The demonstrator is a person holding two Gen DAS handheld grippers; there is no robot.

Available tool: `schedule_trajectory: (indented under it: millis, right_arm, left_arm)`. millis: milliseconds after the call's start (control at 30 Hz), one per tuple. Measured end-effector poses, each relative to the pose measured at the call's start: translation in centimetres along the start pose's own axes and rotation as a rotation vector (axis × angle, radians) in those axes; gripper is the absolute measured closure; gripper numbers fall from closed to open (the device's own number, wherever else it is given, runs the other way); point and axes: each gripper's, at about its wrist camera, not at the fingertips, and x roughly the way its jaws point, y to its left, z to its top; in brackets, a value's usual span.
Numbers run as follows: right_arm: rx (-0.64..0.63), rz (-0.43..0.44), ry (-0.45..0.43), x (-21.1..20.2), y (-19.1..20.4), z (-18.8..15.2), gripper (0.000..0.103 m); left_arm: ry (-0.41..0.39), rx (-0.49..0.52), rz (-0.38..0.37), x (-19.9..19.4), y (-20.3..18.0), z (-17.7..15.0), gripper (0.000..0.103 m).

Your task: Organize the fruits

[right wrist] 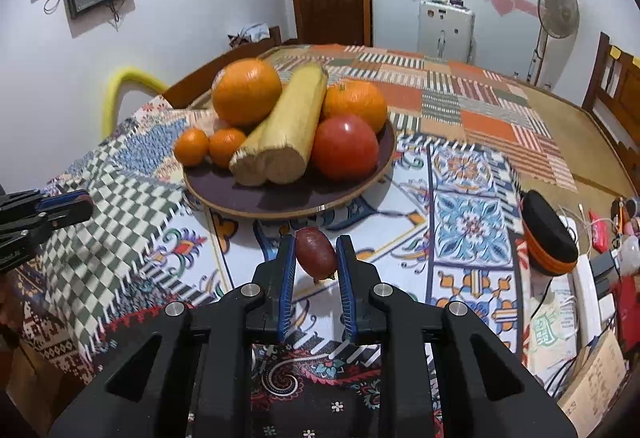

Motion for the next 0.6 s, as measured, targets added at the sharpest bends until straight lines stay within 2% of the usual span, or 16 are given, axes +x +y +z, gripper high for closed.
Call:
schedule_trajectory:
  millis: [300, 600]
  right_arm:
    - [-0.009, 0.019, -0.07, -0.6, 0.1, 2.1, 0.084]
    - [-0.022, 0.03, -0.074, 1.1, 0.3, 2.7, 0.084]
  left_arm:
    - [-0.033, 0.01, -0.047, 1.7, -2.2, 3.0, 0.087]
    - [-0.03, 0.024, -0.076, 4.9, -3.8, 5.2, 0.087]
